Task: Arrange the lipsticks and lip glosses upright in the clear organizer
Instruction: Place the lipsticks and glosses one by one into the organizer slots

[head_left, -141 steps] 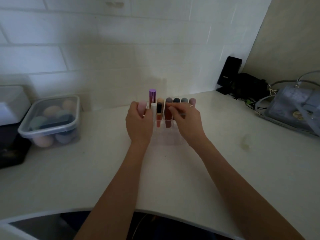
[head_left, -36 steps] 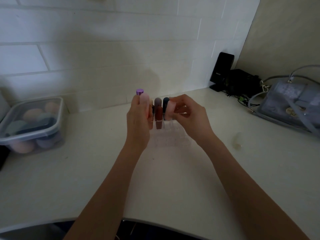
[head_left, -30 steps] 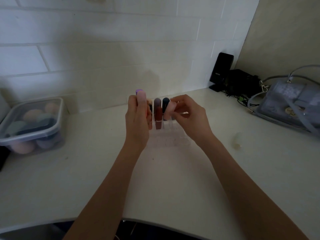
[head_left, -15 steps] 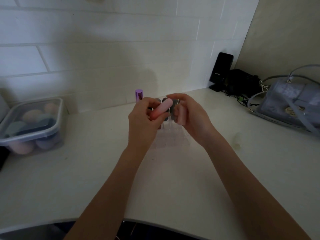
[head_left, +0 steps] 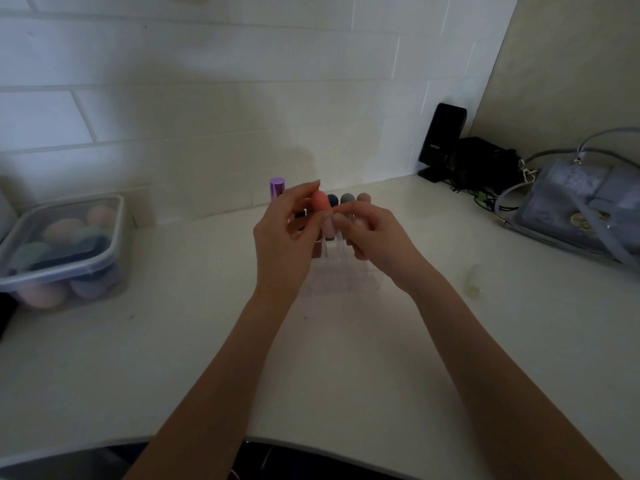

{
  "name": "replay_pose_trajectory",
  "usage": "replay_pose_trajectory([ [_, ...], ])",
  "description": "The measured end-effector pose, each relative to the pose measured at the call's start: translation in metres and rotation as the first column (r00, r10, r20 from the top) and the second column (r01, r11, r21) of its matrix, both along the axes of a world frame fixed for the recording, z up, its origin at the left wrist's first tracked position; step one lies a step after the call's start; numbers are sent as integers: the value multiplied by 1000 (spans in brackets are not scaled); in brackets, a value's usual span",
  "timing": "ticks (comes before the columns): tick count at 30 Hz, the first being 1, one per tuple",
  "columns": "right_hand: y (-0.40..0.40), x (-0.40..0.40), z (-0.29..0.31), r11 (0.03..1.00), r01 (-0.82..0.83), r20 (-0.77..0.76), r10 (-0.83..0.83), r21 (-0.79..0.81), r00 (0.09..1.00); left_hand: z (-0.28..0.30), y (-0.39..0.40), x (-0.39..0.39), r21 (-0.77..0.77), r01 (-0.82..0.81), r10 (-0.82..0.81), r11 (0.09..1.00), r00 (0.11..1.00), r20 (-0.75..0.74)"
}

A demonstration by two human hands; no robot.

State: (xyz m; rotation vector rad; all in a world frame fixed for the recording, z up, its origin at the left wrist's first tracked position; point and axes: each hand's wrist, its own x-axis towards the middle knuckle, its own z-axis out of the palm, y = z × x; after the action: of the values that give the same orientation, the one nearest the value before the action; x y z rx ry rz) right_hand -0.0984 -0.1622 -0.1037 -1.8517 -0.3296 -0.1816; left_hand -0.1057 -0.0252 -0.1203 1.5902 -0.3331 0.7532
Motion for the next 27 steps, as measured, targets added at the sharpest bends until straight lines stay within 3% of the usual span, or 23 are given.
replay_pose_trajectory([
  [4,3,-2,2,997,78,70,-78,5,994,5,2,0,-232,250,-275,940,958,-78],
  [9,4,-1,-4,994,81,184,-67,-74,981,2,0,1,-229,307,-343,924,930,-134],
  [14,3,2,-7,980,98,255,-52,-173,966,1,-2,3,-149,238,-262,960,951,-164],
  [17,0,5,-8,949,254,294,-193,-185,936,-2,-1,2,-14,20,-21,1000,996,-91],
  [20,-1,5,-12,913,310,317,-220,-266,922,-3,3,3,-10,-177,176,984,984,-29],
  [23,3,6,-15,849,338,329,-209,-406,921,-2,4,3,25,-224,224,974,975,6],
  [25,4,6,-14,817,341,345,-188,-465,920,-3,2,1,135,-232,224,963,972,68],
  [27,2,6,-11,876,325,338,-203,-356,919,-4,1,0,260,-255,225,932,965,138],
])
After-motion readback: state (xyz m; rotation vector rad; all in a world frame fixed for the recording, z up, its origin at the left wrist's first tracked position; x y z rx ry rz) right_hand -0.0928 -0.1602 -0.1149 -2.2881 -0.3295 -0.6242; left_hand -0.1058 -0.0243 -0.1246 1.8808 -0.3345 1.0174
